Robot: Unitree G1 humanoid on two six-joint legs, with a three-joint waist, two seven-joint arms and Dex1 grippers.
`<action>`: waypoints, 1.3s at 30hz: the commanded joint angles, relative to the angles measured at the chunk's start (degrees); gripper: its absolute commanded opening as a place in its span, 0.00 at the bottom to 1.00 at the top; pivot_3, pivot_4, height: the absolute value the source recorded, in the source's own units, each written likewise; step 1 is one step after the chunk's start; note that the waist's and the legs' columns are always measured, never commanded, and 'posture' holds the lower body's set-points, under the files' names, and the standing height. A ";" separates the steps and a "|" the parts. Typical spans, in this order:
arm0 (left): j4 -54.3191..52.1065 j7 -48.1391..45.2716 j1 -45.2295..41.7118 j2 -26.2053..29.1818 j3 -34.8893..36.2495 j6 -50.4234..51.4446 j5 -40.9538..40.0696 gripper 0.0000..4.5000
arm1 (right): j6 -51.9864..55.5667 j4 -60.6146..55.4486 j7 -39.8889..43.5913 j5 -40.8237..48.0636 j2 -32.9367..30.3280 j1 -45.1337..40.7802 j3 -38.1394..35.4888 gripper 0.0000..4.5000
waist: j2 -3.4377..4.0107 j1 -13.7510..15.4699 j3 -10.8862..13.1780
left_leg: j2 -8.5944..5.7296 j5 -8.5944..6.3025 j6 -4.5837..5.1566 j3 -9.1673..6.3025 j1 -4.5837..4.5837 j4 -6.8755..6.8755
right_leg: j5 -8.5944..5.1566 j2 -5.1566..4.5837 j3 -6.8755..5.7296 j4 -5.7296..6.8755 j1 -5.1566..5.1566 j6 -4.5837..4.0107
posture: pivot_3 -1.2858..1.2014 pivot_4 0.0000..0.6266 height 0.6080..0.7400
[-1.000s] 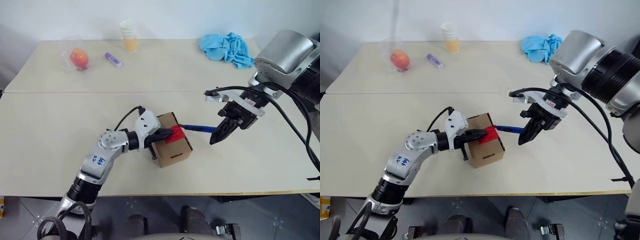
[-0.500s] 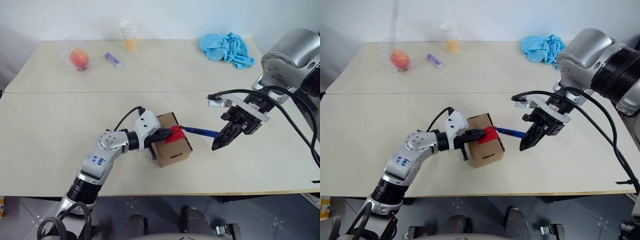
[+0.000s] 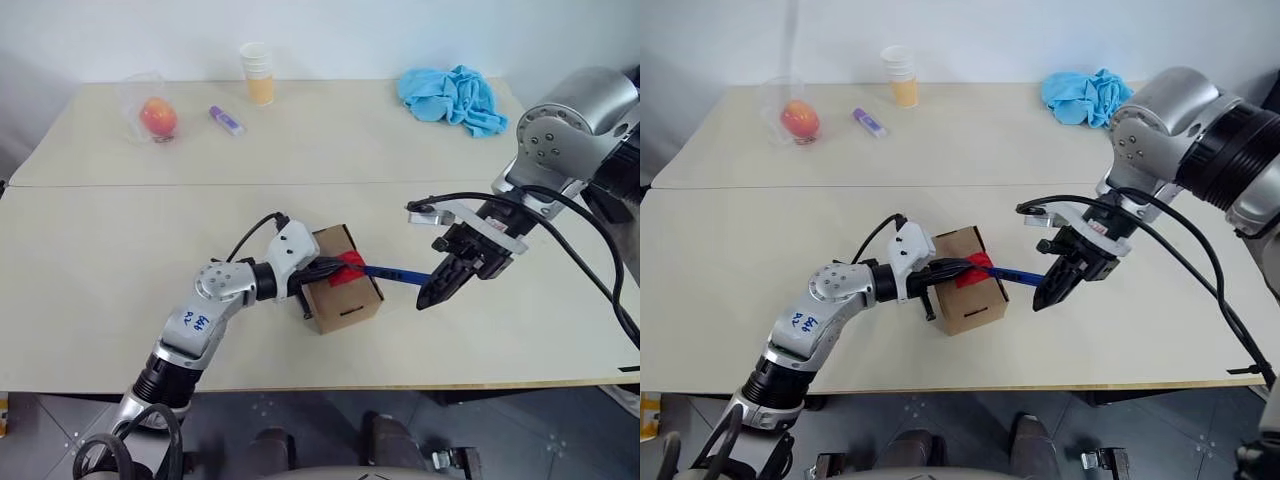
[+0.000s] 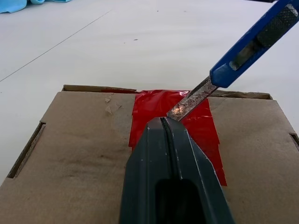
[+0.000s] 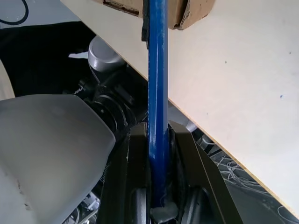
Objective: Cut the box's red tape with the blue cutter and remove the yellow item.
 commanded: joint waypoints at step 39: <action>2.96 -6.65 2.45 0.86 3.40 -6.43 -4.12 0.00 | -0.71 -9.38 6.69 -31.54 -0.11 16.86 -42.89 0.04 | 0.01 0.03 0.00 | 0.01 0.00 0.01 0.06 -0.05 0.00 | 0.02 0.00 0.01 -0.02 -0.02 0.01 | 0.52 0.24 1.00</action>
